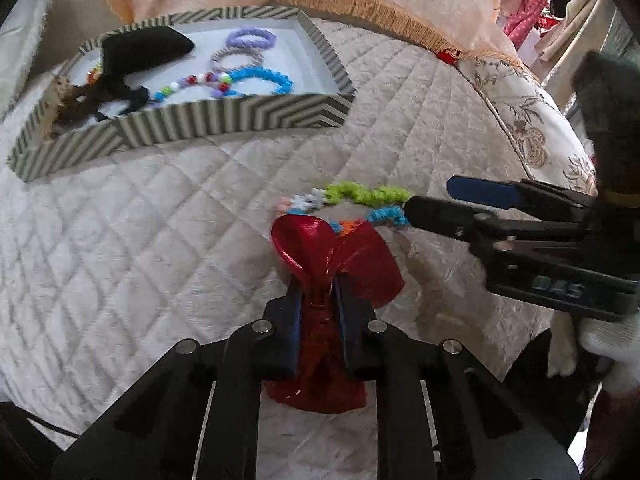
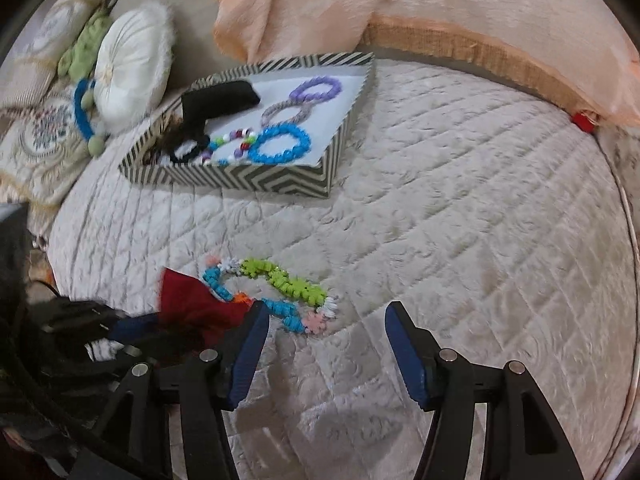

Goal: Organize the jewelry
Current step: 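Grasp the red satin bow with the left tool while the right grasps the green bracelet, then carry the red bow and green bracelet into the tray and open both tools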

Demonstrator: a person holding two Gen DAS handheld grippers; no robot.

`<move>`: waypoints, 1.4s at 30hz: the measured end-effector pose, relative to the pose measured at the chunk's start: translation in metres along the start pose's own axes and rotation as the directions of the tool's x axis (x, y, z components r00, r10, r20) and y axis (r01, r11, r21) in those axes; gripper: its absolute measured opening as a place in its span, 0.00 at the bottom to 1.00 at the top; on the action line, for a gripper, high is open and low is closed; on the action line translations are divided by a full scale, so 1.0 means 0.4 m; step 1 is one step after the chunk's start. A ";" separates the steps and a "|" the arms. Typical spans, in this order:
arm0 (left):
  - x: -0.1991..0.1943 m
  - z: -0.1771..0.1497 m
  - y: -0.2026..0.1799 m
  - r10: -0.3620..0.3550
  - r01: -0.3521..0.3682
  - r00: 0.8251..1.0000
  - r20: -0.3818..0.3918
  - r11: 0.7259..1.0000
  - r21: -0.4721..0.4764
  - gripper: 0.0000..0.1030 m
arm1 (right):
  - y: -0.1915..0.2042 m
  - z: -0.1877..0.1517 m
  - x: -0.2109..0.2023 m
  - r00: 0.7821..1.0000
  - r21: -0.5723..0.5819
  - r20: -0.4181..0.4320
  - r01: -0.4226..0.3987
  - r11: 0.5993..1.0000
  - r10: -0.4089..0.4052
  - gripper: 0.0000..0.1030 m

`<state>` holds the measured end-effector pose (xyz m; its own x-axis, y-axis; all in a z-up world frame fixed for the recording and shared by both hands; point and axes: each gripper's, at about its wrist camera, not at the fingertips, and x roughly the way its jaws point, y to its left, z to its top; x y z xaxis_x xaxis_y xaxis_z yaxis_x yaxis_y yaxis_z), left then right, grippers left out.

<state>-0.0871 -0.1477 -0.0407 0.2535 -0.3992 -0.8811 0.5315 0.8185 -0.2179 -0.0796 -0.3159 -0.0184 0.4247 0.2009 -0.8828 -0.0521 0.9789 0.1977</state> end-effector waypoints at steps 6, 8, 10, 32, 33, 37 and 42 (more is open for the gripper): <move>-0.062 -0.004 0.092 0.037 -0.035 0.999 0.024 0.998 -0.051 0.12 | 0.023 0.011 0.058 0.999 -0.060 -0.020 0.026 0.998 -0.027 0.37; -0.082 -0.001 0.121 0.045 -0.043 0.998 0.032 0.996 -0.074 0.12 | 0.039 0.016 0.066 0.999 -0.094 -0.012 0.037 0.995 -0.038 0.27; -0.098 0.001 0.139 0.050 -0.046 0.998 0.042 0.995 -0.090 0.12 | 0.050 0.022 0.062 1.000 -0.101 -0.013 0.020 0.995 -0.022 0.15; -0.237 0.112 0.244 0.183 -0.161 0.968 0.172 0.978 -0.133 0.12 | 0.103 0.180 -0.188 0.979 -0.120 0.199 -0.018 0.993 0.042 0.14; -0.239 0.121 0.248 0.189 -0.166 0.966 0.175 0.977 -0.135 0.12 | 0.110 0.189 -0.189 0.979 -0.127 0.202 -0.016 0.992 0.042 0.14; -0.236 0.164 0.261 0.215 -0.192 0.959 0.184 0.972 -0.136 0.12 | 0.127 0.231 -0.176 0.978 -0.142 0.204 -0.020 0.990 0.049 0.14; -0.217 0.212 0.261 0.236 -0.216 0.952 0.194 0.969 -0.119 0.12 | 0.137 0.282 -0.133 0.981 -0.148 0.188 -0.025 0.989 0.053 0.14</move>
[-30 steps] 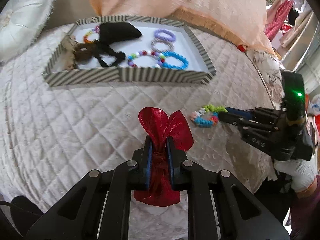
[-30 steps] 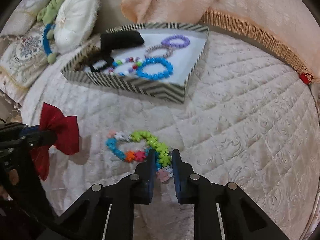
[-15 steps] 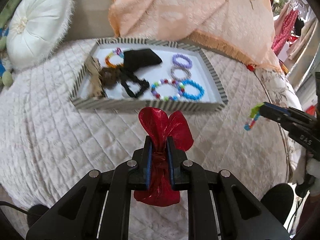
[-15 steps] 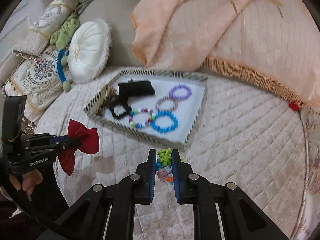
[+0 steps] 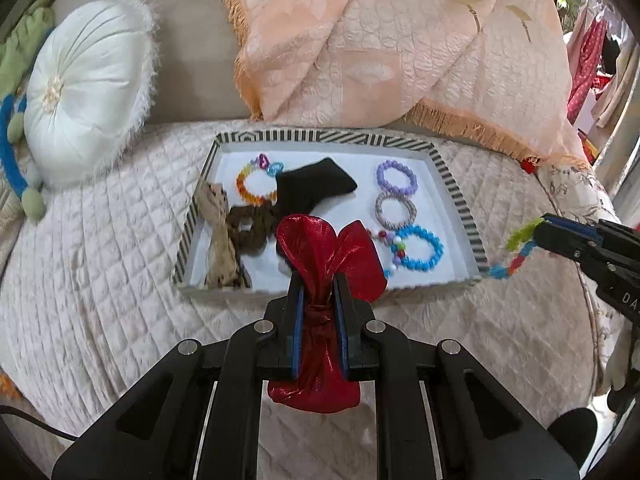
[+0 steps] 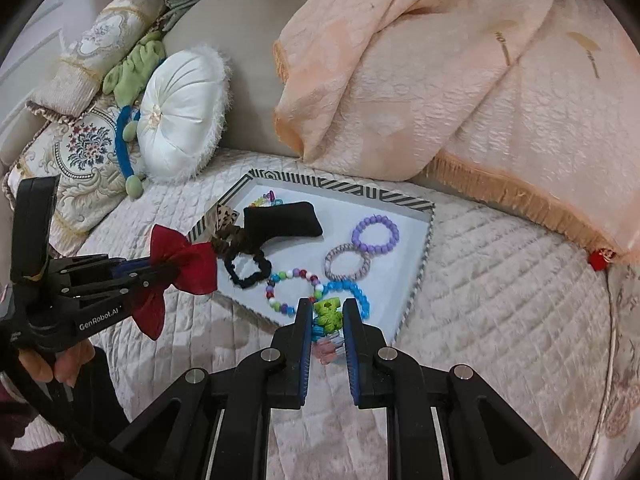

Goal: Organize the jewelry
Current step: 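Carry the red bow and green bracelet into the tray and open both tools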

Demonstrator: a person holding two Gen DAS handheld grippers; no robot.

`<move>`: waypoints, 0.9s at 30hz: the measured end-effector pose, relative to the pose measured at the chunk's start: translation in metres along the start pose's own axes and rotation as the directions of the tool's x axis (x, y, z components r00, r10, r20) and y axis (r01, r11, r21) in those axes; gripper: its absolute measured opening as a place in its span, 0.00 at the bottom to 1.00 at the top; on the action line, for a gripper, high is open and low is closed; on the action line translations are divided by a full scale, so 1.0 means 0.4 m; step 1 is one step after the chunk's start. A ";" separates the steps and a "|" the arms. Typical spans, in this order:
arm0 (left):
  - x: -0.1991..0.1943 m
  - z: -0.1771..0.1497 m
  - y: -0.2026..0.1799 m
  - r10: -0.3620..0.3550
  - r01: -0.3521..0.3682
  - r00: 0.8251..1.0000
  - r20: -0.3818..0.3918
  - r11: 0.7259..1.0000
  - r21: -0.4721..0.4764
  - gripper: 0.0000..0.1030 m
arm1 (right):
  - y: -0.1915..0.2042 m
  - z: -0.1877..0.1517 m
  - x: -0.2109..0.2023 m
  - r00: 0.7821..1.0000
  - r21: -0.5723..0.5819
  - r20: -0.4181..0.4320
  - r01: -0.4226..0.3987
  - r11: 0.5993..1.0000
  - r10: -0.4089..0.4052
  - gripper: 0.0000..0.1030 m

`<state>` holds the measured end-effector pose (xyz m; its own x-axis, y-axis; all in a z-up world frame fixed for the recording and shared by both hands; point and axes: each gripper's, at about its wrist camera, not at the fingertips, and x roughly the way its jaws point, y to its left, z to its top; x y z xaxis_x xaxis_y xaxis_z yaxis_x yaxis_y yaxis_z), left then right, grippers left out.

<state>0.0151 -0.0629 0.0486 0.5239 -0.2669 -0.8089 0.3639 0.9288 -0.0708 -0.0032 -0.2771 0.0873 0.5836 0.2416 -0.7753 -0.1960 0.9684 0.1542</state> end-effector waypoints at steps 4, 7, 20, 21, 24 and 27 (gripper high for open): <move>0.034 0.045 -0.008 0.013 -0.013 1.000 0.010 1.000 0.009 0.12 | -0.009 0.030 0.046 1.000 0.014 -0.008 -0.016 1.000 0.016 0.14; 0.069 0.081 -0.016 0.015 -0.016 1.000 0.009 1.000 0.011 0.12 | -0.017 0.057 0.095 1.000 0.020 -0.019 -0.023 1.000 0.024 0.14; 0.304 0.181 -0.069 0.031 -0.032 0.996 -0.083 0.999 -0.004 0.12 | -0.154 0.099 0.323 0.989 0.089 -0.139 0.073 0.993 -0.060 0.14; 0.316 0.181 -0.070 0.034 -0.034 0.995 -0.089 0.999 -0.006 0.12 | -0.160 0.097 0.334 0.988 0.091 -0.142 0.074 0.993 -0.061 0.14; 0.342 0.179 -0.069 0.043 -0.043 0.994 -0.099 0.999 -0.001 0.12 | -0.161 0.091 0.351 0.988 0.088 -0.141 0.075 0.993 -0.062 0.14; 0.356 0.178 -0.066 0.049 -0.050 0.993 -0.106 0.999 -0.001 0.12 | -0.155 0.090 0.361 0.988 0.074 -0.135 0.089 0.993 -0.078 0.14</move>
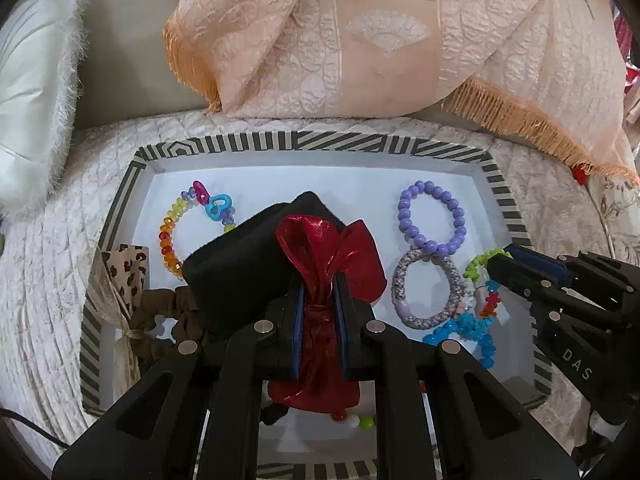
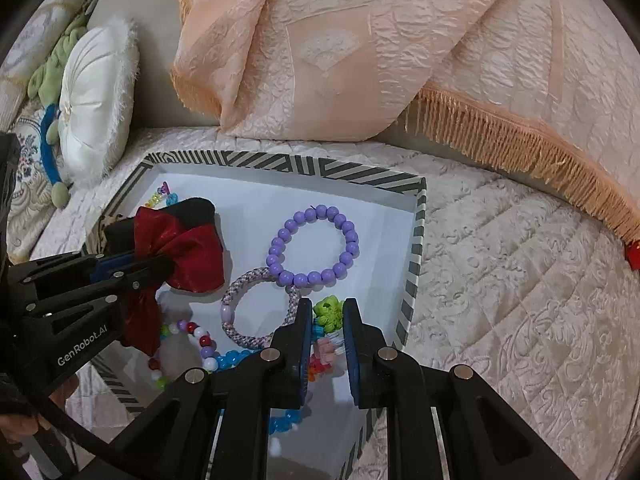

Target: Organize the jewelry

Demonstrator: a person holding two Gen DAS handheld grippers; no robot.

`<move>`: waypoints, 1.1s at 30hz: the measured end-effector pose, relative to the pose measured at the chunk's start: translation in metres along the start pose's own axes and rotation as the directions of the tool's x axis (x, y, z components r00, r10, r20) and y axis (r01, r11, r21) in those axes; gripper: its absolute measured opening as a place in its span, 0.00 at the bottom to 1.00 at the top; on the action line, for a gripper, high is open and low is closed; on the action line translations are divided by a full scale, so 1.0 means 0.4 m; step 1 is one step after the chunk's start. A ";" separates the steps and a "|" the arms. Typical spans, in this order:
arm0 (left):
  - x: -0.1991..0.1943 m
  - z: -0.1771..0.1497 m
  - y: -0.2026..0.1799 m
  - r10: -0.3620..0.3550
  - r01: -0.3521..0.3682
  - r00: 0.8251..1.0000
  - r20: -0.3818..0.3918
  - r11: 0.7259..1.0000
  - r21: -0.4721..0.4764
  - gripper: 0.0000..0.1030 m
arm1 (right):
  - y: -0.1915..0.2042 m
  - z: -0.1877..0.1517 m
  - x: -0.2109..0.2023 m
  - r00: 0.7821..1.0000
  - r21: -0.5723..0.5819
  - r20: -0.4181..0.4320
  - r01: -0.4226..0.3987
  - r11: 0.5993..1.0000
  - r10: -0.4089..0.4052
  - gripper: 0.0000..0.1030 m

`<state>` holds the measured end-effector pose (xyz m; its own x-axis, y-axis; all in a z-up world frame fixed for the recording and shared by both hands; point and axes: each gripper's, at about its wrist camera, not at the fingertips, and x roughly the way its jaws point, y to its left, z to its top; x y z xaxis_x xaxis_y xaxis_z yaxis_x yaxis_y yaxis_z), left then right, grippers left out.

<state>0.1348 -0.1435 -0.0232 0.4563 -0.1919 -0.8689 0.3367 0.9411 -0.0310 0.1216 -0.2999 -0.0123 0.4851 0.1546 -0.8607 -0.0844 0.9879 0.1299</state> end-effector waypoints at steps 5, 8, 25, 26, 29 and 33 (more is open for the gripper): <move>0.009 0.005 -0.003 0.005 -0.005 1.000 -0.003 1.000 0.001 0.12 | 0.007 0.007 0.021 0.999 -0.011 0.016 0.040 0.999 -0.040 0.14; 0.014 0.007 -0.004 0.010 -0.010 1.000 -0.006 1.000 0.002 0.12 | 0.001 0.012 0.036 0.999 -0.004 0.010 0.053 0.999 -0.053 0.14; -0.034 -0.022 0.006 0.010 -0.009 1.000 0.030 1.000 -0.029 0.45 | 0.002 -0.059 -0.107 0.991 0.100 0.133 -0.040 0.994 0.027 0.39; -0.049 -0.028 0.009 0.012 -0.011 0.999 0.041 0.999 -0.030 0.47 | 0.009 -0.069 -0.124 0.990 0.097 0.143 -0.028 0.995 0.014 0.39; -0.097 -0.053 0.025 0.014 -0.010 0.997 0.081 0.999 -0.049 0.52 | 0.033 -0.097 -0.172 0.984 0.101 0.175 0.015 0.995 -0.032 0.39; -0.153 -0.100 0.052 0.050 -0.043 0.993 0.111 0.997 -0.068 0.52 | 0.065 -0.129 -0.224 0.974 0.135 0.223 0.021 0.991 -0.051 0.39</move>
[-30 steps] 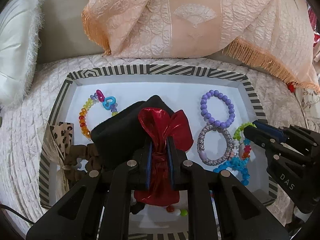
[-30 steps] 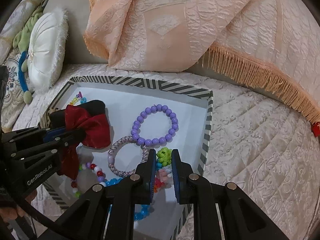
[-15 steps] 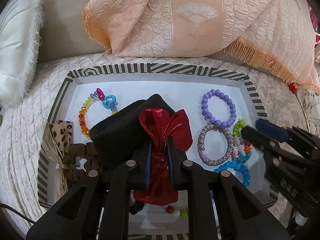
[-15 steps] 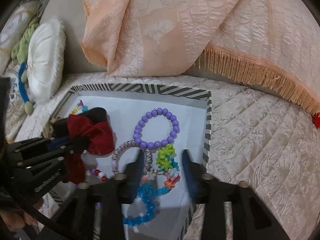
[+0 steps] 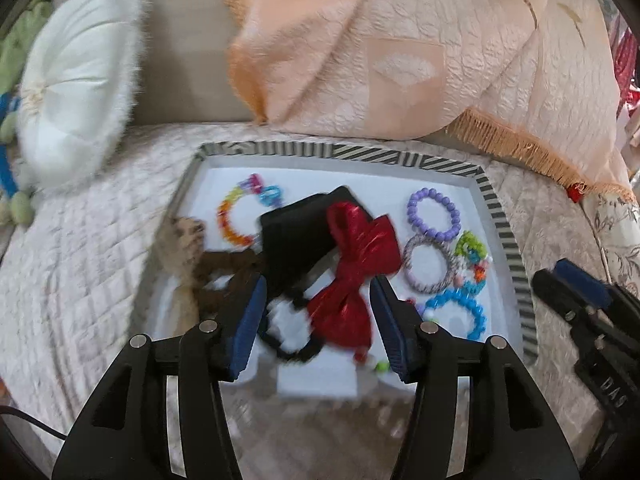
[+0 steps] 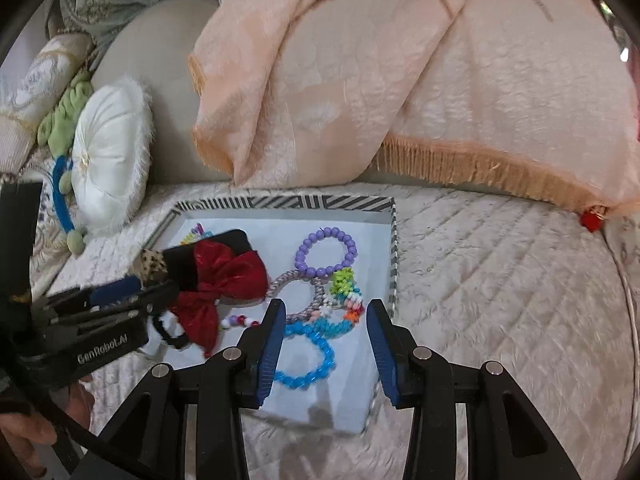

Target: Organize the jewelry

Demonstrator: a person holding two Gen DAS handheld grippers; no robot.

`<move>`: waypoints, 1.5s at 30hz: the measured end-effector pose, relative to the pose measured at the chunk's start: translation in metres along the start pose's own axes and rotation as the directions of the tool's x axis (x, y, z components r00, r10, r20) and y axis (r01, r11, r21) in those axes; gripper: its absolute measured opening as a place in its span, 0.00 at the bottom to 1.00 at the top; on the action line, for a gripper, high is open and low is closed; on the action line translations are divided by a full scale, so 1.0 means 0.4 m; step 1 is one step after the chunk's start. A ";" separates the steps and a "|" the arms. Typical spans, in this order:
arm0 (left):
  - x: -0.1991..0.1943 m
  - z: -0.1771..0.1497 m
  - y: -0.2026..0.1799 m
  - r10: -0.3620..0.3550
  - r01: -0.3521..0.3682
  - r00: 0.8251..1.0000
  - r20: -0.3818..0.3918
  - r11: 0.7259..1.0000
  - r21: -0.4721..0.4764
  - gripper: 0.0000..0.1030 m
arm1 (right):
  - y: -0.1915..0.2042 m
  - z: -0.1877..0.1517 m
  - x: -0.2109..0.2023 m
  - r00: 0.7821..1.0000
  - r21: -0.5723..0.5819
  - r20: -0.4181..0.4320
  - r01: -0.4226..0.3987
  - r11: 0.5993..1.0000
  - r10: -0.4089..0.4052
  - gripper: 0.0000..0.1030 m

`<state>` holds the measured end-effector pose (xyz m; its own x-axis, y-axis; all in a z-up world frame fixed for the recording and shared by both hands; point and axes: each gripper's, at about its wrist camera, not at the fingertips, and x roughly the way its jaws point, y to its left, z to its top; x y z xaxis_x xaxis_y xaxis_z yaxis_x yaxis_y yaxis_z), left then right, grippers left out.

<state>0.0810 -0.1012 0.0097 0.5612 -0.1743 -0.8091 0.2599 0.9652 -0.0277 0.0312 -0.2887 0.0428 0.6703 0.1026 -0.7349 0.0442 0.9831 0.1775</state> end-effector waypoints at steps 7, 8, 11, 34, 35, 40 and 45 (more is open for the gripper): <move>-0.127 -0.072 0.039 0.055 -0.056 0.994 0.089 0.998 0.008 0.52 | 0.056 -0.028 -0.062 1.000 0.045 -0.008 0.008 0.999 -0.008 0.39; -0.139 -0.078 0.042 0.056 -0.057 0.994 0.096 0.998 0.006 0.52 | 0.061 -0.032 -0.066 1.000 0.046 -0.006 0.009 0.999 -0.008 0.39; -0.185 -0.092 0.051 0.060 -0.060 0.991 0.118 0.998 0.003 0.52 | 0.095 -0.044 -0.089 1.000 0.029 -0.007 0.012 0.999 -0.012 0.39; -0.328 -0.138 0.070 0.072 -0.068 0.977 0.198 0.997 -0.026 0.52 | 0.183 -0.069 -0.211 0.999 -0.008 0.040 0.028 1.000 -0.028 0.55; -0.330 -0.138 0.071 0.073 -0.068 0.977 0.200 0.997 -0.028 0.52 | 0.183 -0.070 -0.212 0.999 -0.008 0.040 0.028 1.000 -0.028 0.55; -0.336 -0.141 0.076 0.077 -0.073 0.976 0.204 0.997 -0.029 0.52 | 0.185 -0.073 -0.212 0.999 -0.014 0.035 0.031 0.999 -0.030 0.56; -0.339 -0.144 0.078 0.081 -0.076 0.976 0.204 0.997 -0.030 0.52 | 0.186 -0.073 -0.215 0.999 -0.020 0.033 0.036 0.999 -0.036 0.56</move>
<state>-0.0323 -0.0364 0.0849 0.7291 -0.1318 -0.6716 0.1926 0.9811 0.0165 -0.0446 -0.2200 0.1000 0.6926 0.0624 -0.7187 0.0540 0.9890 0.1378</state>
